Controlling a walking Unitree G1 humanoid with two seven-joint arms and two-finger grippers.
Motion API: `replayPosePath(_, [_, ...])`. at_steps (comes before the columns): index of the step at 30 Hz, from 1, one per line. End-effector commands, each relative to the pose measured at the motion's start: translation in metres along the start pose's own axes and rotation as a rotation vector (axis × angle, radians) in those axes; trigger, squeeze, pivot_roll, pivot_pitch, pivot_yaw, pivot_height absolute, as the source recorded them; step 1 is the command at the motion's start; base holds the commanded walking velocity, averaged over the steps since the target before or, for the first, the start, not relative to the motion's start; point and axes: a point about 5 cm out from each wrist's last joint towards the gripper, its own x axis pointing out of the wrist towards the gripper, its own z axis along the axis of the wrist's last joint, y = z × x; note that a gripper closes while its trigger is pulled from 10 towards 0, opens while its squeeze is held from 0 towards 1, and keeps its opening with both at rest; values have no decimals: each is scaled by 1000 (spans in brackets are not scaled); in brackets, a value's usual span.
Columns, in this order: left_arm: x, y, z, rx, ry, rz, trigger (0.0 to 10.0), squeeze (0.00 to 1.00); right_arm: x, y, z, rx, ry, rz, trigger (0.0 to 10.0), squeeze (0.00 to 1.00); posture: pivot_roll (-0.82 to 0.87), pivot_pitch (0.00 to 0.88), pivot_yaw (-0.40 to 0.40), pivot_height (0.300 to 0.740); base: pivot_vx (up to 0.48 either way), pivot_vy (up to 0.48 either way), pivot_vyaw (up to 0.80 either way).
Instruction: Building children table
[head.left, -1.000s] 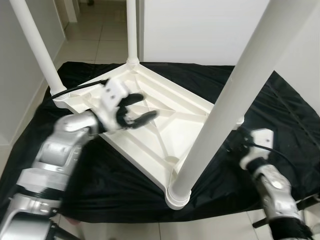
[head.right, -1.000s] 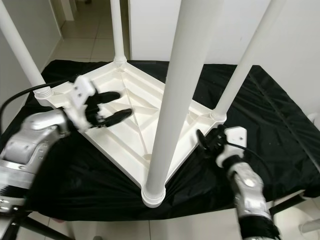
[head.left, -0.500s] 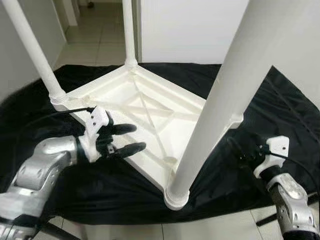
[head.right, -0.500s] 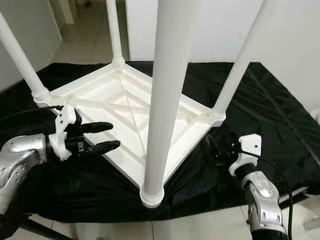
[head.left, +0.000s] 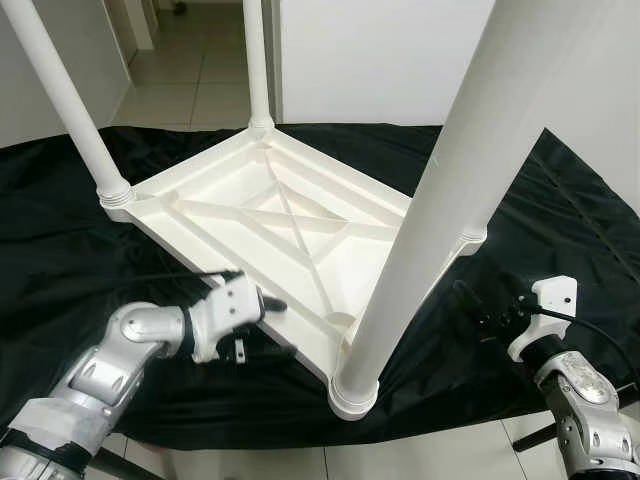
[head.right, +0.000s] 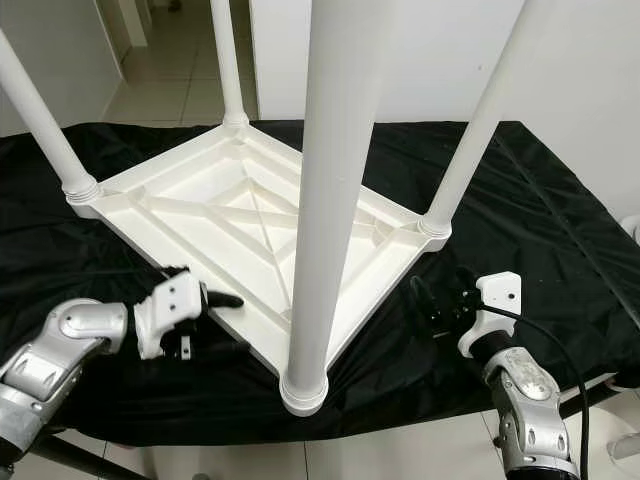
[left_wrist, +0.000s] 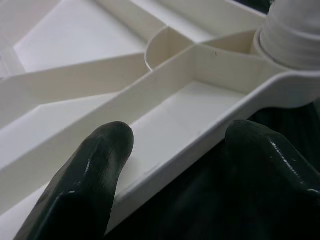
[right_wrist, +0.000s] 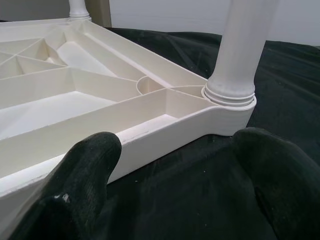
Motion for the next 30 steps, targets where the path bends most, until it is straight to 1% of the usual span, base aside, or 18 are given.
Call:
replayPosePath(1, [0, -1, -1, 50, 30, -55, 10000, 0, -2, 0, 0, 4, 7, 1, 10000, 0, -60, 31, 12, 740, 0, 0, 0])
replayPosePath(7, [2, -1, -8, 75, 62, -70, 10000, 0, -4, -1, 1, 1, 12, -2, 10000, 0, -68, 26, 15, 740, 0, 0, 0])
replayPosePath(13, [10, 5, -15, 94, 89, -59, 10000, 0, -5, -2, 1, -4, 15, -7, 10000, 0, -75, 21, 20, 740, 0, 0, 0])
replayPosePath(14, [10, 5, -15, 94, 89, -59, 10000, 0, -5, -2, 1, -4, 15, -7, 10000, 0, -75, 21, 20, 740, 0, 0, 0])
replayPosePath(17, [17, 13, -21, 83, 146, -30, 10000, 0, -5, -1, 2, -9, 14, -4, 10000, 0, -76, 18, 23, 740, 0, 0, 0])
replayPosePath(22, [19, 18, -22, 70, 162, -16, 10000, 0, -4, 0, 2, -10, 14, -3, 10000, 0, -84, 11, 28, 740, 0, 0, 0])
replayPosePath(25, [20, 20, -24, 70, 177, -37, 10000, 0, -4, -1, 2, -15, 16, -5, 10000, 0, -88, 10, 33, 740, 0, 0, 0])
replayPosePath(27, [20, 20, -25, 66, 177, -57, 10000, 0, -5, -1, 2, -18, 17, -7, 10000, 0, -91, 7, 38, 740, 0, 0, 0])
replayPosePath(28, [21, 20, -25, 54, 169, -90, 10000, 0, -6, -2, 2, -21, 18, -10, 10000, 0, -91, 7, 38, 740, 0, 0, 0])
replayPosePath(29, [21, 20, -25, 54, 169, -90, 10000, 0, -6, -2, 2, -21, 18, -10, 10000, 0, -91, 7, 38, 740, 0, 0, 0])
replayPosePath(30, [21, 20, -25, 51, 166, -103, 9647, 0, -7, -2, 2, -21, 19, -12, 10000, 0, -95, 6, 44, 740, 0, 0, 0])
